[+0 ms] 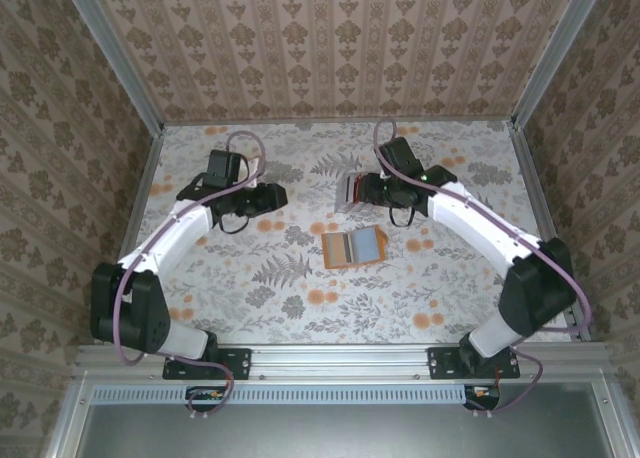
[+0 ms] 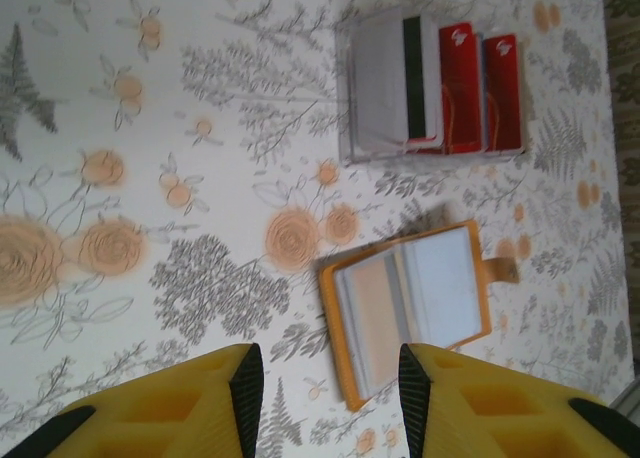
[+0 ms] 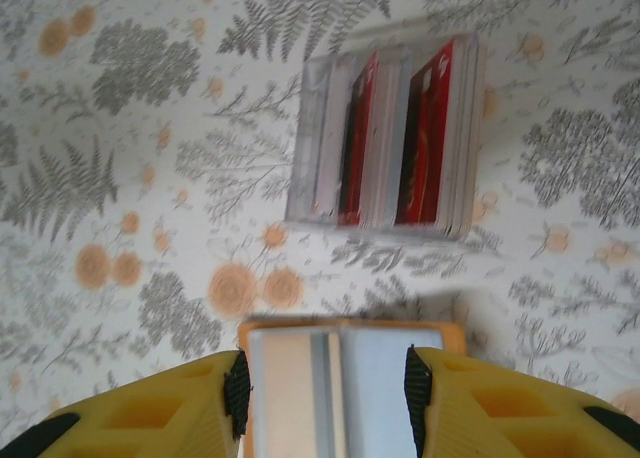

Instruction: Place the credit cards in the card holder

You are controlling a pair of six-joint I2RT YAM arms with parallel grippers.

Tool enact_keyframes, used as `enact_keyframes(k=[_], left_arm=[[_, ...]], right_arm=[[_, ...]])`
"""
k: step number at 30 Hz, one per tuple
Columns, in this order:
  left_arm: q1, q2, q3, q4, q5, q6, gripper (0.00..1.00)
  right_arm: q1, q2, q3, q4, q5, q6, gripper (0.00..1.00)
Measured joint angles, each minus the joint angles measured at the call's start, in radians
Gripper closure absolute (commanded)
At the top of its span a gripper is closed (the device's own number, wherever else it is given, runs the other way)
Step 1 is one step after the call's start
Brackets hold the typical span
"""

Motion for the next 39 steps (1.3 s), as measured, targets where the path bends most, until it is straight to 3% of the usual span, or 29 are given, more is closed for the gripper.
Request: enact_keyframes(k=[8, 15, 27, 39], left_arm=[[-0.004, 0.087, 0.086, 0.011, -0.032, -0.025, 0.57], [-0.040, 0.126, 0.170, 0.017, -0.074, -0.045, 0.56], [-0.055, 0.347, 0.355, 0.043, -0.070, -0.043, 0.56], [-0.055, 0.568, 0.560, 0.037, 0.029, -0.014, 0.57]], right_arm=[[-0.137, 0.203, 0.126, -0.006, -0.100, -0.096, 0.52], [-0.203, 0.269, 0.152, -0.006, -0.219, -0.148, 0.52], [-0.223, 0.380, 0.212, -0.002, -0.339, -0.187, 0.52], [-0.226, 0.390, 0.216, -0.012, -0.342, -0.182, 0.52]])
